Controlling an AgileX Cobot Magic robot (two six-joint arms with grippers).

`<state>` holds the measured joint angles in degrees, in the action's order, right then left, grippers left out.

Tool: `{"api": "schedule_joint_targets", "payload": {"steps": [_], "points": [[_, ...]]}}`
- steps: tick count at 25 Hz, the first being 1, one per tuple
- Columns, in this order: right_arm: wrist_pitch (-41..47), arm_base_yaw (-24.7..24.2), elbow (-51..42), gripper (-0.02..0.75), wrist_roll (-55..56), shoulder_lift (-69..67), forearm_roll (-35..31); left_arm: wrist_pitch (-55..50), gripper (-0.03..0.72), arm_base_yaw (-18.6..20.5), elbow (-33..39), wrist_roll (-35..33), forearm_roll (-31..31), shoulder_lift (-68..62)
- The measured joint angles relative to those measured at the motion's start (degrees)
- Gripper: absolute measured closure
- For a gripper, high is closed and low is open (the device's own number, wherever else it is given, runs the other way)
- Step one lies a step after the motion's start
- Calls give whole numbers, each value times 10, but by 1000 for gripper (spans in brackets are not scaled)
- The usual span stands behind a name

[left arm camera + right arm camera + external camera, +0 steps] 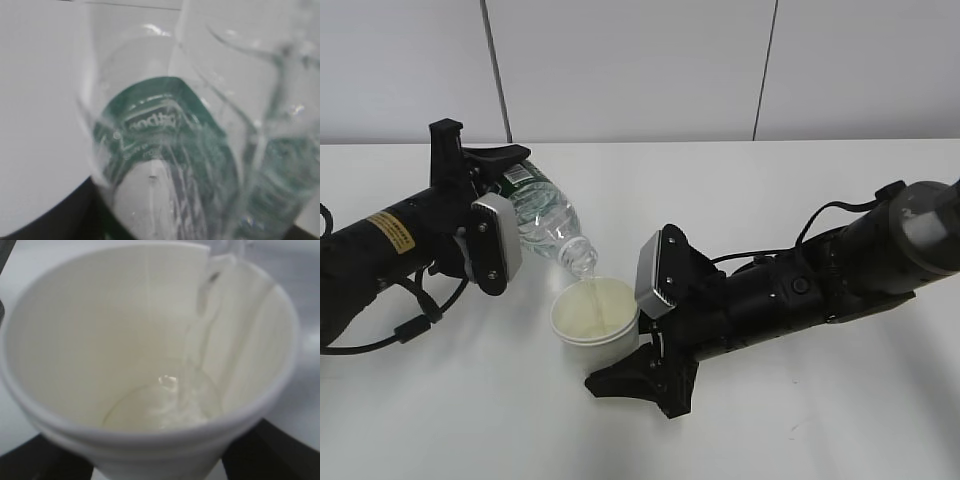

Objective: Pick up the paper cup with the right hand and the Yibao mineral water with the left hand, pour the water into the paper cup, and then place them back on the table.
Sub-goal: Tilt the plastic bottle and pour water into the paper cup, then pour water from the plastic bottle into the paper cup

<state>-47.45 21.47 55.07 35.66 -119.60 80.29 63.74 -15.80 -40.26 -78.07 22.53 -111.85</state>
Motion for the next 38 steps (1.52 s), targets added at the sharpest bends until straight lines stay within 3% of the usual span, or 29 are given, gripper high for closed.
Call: {"api": "schedule_joint_targets", "payload": {"steps": [38], "points": [[29,1,0,214,11,0,4,1,314,0,0,-17,0,3]]}}
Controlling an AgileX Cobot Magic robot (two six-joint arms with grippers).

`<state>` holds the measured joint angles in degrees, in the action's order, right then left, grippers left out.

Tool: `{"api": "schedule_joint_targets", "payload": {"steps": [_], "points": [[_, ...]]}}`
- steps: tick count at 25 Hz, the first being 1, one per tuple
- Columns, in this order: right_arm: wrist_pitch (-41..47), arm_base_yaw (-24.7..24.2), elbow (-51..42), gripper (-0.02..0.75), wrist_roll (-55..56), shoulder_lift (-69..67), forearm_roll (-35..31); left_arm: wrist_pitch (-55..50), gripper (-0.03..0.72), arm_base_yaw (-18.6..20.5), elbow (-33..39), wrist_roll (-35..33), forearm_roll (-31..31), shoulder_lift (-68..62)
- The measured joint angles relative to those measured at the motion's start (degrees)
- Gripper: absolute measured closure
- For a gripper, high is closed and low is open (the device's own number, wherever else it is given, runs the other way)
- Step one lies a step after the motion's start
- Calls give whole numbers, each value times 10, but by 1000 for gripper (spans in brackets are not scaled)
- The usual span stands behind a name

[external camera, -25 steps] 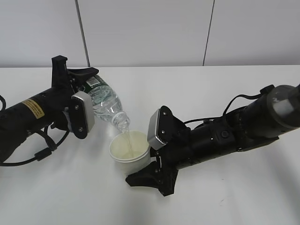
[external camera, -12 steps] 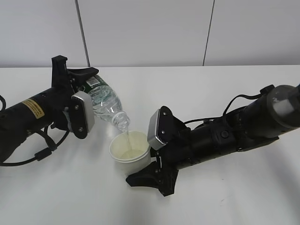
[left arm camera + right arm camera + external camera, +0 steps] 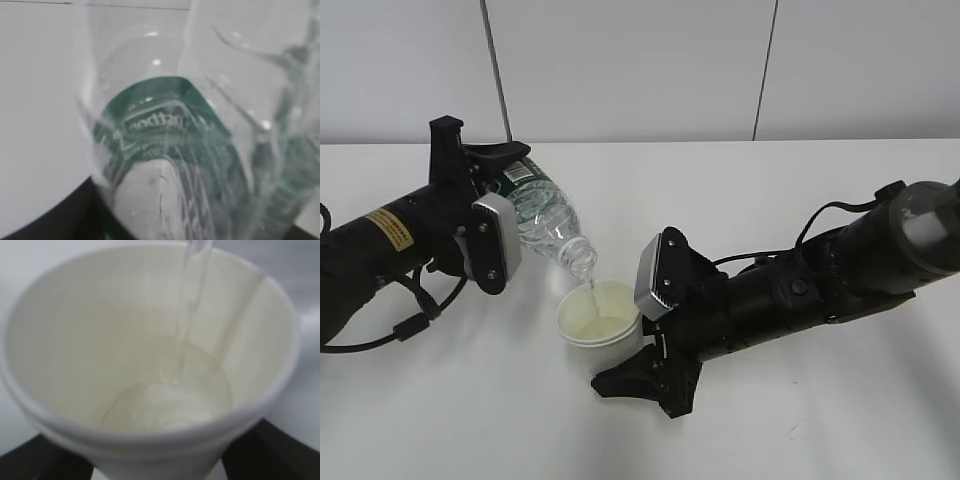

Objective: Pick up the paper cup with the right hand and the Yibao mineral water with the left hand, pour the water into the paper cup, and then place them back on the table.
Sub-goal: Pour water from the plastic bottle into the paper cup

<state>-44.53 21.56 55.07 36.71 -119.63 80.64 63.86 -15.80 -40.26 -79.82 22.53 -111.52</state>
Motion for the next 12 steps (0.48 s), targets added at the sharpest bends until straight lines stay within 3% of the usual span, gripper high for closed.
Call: {"api": "schedule_joint_targets", "payload": {"steps": [12], "points": [[3,0,0,214,10,0,11,3,314,0,0,-7,0,11]]}}
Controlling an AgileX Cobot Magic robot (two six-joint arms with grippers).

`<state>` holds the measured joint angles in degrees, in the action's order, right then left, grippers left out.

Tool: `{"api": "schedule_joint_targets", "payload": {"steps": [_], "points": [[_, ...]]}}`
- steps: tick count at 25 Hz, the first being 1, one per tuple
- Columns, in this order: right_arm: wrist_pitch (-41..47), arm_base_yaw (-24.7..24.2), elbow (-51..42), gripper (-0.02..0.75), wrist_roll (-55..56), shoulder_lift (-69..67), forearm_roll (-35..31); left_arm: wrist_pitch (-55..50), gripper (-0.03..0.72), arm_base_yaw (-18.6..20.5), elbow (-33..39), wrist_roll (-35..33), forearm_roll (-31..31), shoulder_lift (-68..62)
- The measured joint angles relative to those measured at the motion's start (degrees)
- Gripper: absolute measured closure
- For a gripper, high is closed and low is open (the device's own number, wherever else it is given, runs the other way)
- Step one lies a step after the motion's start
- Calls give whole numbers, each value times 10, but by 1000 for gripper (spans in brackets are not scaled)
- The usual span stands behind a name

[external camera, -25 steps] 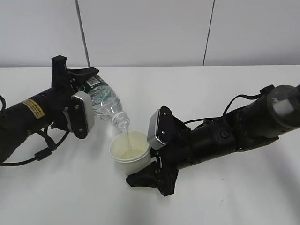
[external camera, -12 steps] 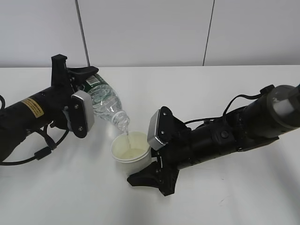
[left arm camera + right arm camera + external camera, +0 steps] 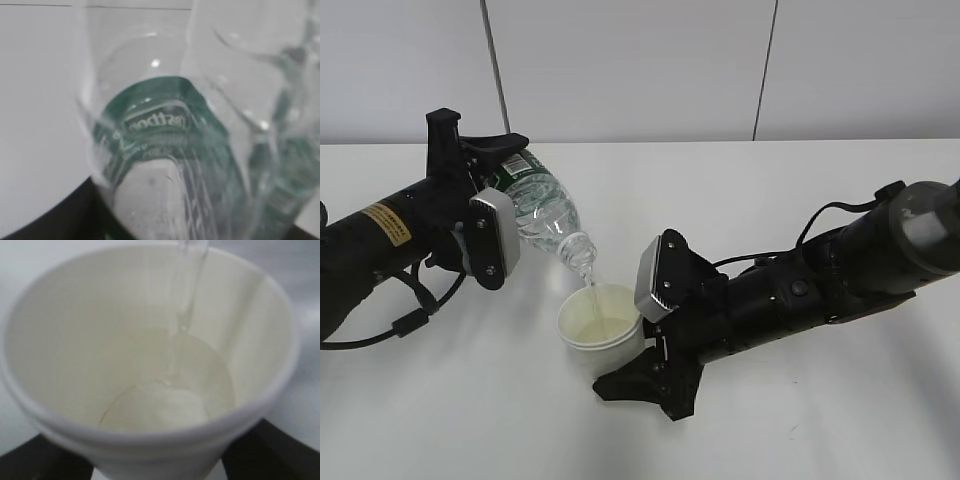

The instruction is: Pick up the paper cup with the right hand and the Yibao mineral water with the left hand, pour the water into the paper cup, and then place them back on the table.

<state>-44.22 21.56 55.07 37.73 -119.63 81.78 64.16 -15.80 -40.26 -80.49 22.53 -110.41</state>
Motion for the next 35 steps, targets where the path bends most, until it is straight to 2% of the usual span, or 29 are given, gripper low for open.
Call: {"api": "schedule_joint_targets", "payload": {"steps": [13,17,21,27,33,35], "points": [[-1,0,0,214,0,0,6,0,314,0,0,-1,0,0],[-22,0,0,214,-14,0,-26,0,314,-1,0,52,0,0],[-25,0,0,214,-27,0,-33,0,314,-1,0,146,0,0],[-43,0,0,214,-64,0,-73,1,314,-1,8,342,-18,0],[-46,0,0,214,-75,0,-94,1,314,-1,14,655,-59,0],[-46,0,0,214,-78,0,-117,1,314,-1,15,724,-60,0]]}}
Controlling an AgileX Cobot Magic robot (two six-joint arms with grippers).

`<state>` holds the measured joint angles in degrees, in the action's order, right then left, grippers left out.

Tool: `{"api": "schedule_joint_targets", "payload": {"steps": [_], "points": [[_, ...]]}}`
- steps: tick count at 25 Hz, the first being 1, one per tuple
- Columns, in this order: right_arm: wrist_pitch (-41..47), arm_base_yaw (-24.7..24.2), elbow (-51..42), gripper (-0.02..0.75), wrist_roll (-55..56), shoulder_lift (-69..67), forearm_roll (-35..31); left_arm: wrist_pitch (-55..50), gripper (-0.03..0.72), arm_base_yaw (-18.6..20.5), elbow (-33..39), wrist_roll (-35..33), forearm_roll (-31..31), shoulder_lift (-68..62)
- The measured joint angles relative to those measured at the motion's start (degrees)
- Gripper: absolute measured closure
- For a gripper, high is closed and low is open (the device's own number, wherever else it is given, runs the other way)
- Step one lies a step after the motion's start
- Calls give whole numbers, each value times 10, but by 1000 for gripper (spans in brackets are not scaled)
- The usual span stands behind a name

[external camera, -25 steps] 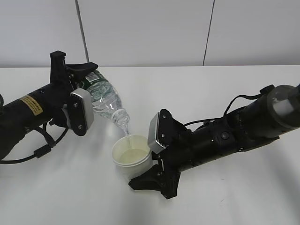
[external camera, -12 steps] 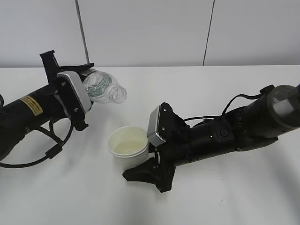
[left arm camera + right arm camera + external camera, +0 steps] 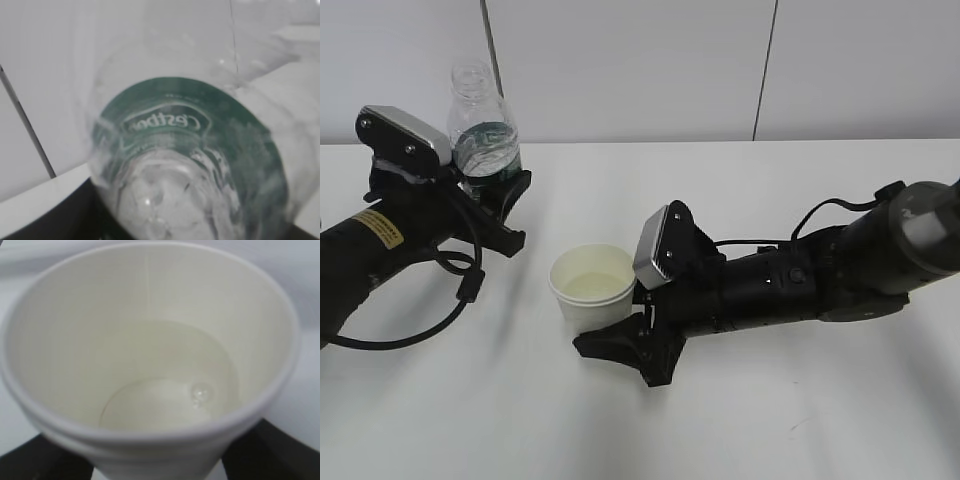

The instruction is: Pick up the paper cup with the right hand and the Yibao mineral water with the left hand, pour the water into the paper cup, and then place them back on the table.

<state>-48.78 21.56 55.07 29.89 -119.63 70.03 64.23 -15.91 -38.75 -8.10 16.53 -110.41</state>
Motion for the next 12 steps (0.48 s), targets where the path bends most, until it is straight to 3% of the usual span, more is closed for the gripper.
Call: {"api": "schedule_joint_targets", "payload": {"steps": [4,12], "points": [[0,-8,0,214,-10,0,-53,0,314,0,8,81,9,0],[-3,-62,0,215,-12,0,-81,-1,314,0,59,114,54,0]]}}
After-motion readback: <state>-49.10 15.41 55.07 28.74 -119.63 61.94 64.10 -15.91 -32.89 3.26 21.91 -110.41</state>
